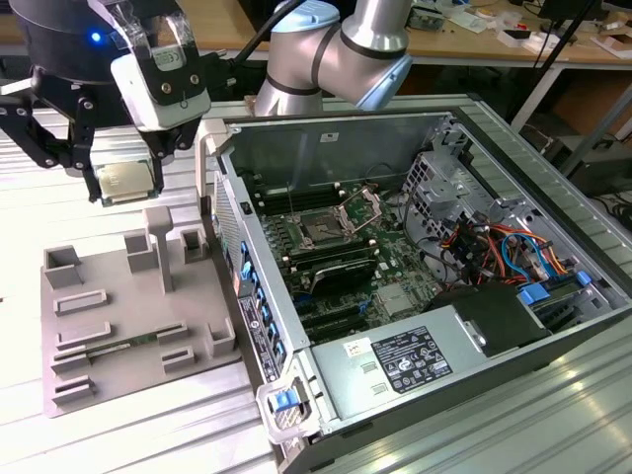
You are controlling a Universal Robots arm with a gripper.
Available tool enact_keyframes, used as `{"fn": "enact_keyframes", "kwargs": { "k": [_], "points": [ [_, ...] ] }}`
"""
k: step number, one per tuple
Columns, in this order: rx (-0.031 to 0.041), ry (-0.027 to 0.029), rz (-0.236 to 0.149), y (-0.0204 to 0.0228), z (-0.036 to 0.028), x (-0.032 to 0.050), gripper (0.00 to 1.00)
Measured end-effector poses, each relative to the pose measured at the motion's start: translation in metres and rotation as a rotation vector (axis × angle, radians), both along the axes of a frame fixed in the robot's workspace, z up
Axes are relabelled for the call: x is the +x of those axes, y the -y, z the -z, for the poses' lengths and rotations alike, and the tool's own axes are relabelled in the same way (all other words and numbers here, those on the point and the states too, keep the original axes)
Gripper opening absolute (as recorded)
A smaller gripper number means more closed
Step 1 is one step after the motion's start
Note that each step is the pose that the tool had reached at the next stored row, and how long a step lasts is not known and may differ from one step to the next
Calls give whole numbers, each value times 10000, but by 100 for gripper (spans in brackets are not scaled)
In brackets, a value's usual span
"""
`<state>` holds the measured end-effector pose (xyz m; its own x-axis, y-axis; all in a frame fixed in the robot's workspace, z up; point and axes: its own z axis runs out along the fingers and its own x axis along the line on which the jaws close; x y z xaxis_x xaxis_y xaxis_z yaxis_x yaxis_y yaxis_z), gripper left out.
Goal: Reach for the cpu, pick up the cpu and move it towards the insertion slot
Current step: 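Pick up the cpu and move it towards the insertion slot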
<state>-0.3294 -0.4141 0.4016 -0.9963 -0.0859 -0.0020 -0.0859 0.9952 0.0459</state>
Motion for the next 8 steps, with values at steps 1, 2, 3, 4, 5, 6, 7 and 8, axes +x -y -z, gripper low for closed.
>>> {"fn": "enact_keyframes", "kwargs": {
  "k": [1, 2, 3, 4, 5, 6, 7, 8],
  "points": [
    [0, 0, 0, 0, 0, 9, 55],
    [0, 1, 0, 0, 1, 22, 55],
    [0, 0, 0, 0, 1, 30, 55],
    [0, 0, 0, 0, 1, 41, 55],
    [0, 0, 0, 0, 2, 51, 55],
    [0, 0, -1, 0, 2, 59, 55],
    [0, 1, 0, 0, 2, 66, 55],
    [0, 0, -1, 0, 2, 73, 55]
  ]
}}
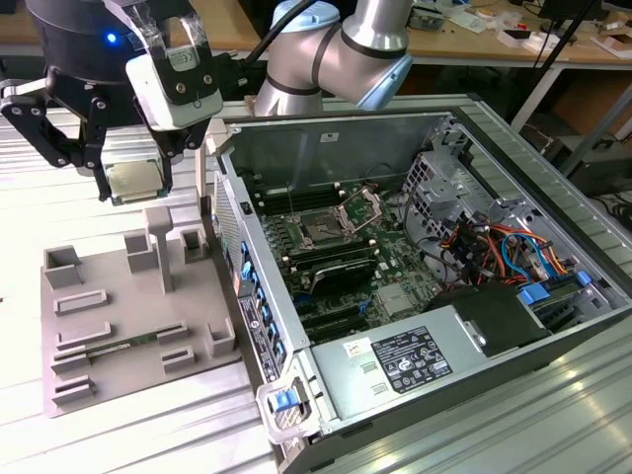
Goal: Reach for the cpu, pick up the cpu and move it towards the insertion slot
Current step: 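Pick up the cpu and move it towards the insertion slot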
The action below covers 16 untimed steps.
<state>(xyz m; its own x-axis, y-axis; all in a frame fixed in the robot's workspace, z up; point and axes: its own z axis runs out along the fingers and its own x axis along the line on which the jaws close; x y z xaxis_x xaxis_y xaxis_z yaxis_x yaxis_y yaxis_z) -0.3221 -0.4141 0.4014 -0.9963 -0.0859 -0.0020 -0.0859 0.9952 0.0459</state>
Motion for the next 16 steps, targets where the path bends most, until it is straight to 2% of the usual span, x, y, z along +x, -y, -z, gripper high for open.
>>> {"fn": "enact_keyframes", "kwargs": {
  "k": [16],
  "points": [
    [0, -1, 0, 0, 7, 133, 55]
  ]
}}
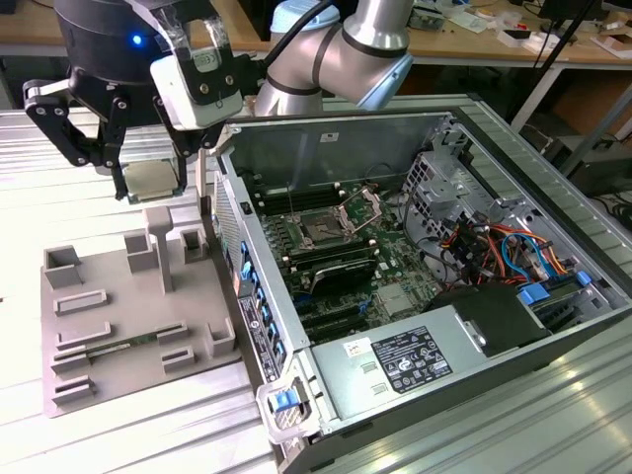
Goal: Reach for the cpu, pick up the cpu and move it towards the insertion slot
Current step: 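Pick up the cpu and move it towards the insertion slot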
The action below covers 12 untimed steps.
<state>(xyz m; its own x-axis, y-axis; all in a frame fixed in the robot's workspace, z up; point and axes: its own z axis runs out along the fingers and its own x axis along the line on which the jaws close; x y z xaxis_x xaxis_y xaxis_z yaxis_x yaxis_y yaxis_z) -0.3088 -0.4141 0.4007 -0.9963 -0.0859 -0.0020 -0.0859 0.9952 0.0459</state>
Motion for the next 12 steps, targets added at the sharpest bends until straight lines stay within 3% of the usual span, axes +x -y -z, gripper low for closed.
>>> {"fn": "enact_keyframes", "kwargs": {
  "k": [12],
  "points": [
    [0, 0, 0, 0, 7, 97, 55]
  ]
}}
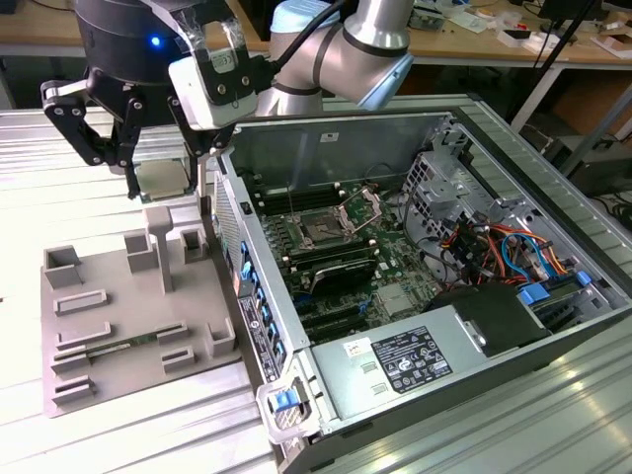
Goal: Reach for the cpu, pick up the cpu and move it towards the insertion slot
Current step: 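Pick up the cpu and move it towards the insertion slot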
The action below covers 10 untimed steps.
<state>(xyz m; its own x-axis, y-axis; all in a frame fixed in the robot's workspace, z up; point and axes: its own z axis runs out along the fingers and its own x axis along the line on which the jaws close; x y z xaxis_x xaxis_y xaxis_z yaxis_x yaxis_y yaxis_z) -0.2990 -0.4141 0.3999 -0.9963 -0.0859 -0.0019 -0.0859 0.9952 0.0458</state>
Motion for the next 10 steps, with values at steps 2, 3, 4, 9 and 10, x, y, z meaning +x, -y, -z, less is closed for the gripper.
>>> {"fn": "enact_keyframes", "kwargs": {
  "k": [2, 3, 4, 9, 10],
  "points": [
    [0, 1, 0, 0, 1, 12, 55],
    [0, 0, 0, 0, 2, 18, 55],
    [0, 0, 0, 0, 2, 26, 55],
    [0, 0, 0, 0, 6, 63, 55],
    [0, 0, 0, 0, 7, 75, 55]
  ]
}}
